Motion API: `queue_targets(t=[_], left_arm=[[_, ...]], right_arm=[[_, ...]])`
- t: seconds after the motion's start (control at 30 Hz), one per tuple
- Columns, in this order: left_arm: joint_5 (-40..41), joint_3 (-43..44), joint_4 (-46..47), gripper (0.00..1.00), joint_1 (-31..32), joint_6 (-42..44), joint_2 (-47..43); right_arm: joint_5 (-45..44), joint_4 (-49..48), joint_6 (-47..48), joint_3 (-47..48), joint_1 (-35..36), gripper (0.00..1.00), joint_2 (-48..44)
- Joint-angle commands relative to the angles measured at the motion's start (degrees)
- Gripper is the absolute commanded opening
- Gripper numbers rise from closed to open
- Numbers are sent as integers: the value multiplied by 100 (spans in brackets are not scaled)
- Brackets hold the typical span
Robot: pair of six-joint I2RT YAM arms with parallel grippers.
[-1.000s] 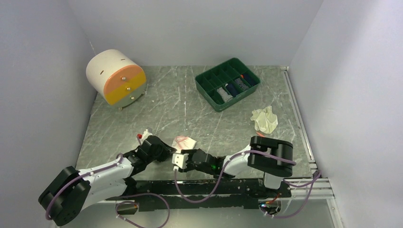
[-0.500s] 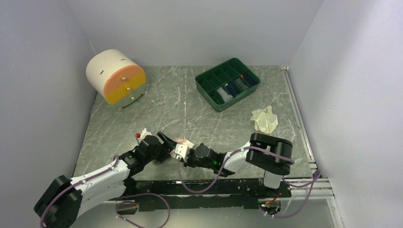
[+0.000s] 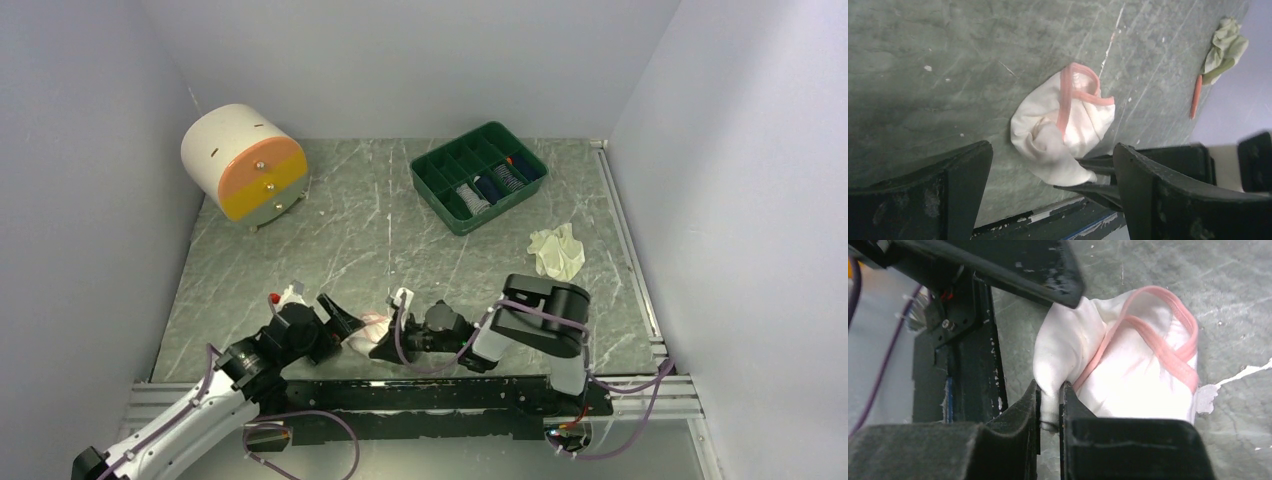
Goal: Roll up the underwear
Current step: Roll the underwear to the center of the board.
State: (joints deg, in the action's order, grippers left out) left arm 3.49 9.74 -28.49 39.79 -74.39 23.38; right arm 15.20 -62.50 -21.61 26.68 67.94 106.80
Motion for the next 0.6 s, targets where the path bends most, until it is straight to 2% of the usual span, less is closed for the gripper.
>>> queue_targets(t=[0.0, 0.13, 0.23, 0.47, 0.57], left_arm=[[-233, -218, -973, 95, -13, 179, -205], [-38, 60, -1216, 93, -11, 402, -181], [-6, 38, -1135, 90, -6, 393, -91], [-296, -236, 40, 74, -8, 545, 555], [-359, -227, 257, 74, -2, 669, 762]], right_arm=[[375, -1114, -1564, -428, -45, 0, 790], [164, -1539, -2054, -471, -49, 0, 984], [-37, -1277, -2308, -393, -104, 1, 1064], [-170, -1329, -2958, -492, -272, 5, 1267], [-6, -1559, -3152, -517, -408, 5, 1417]])
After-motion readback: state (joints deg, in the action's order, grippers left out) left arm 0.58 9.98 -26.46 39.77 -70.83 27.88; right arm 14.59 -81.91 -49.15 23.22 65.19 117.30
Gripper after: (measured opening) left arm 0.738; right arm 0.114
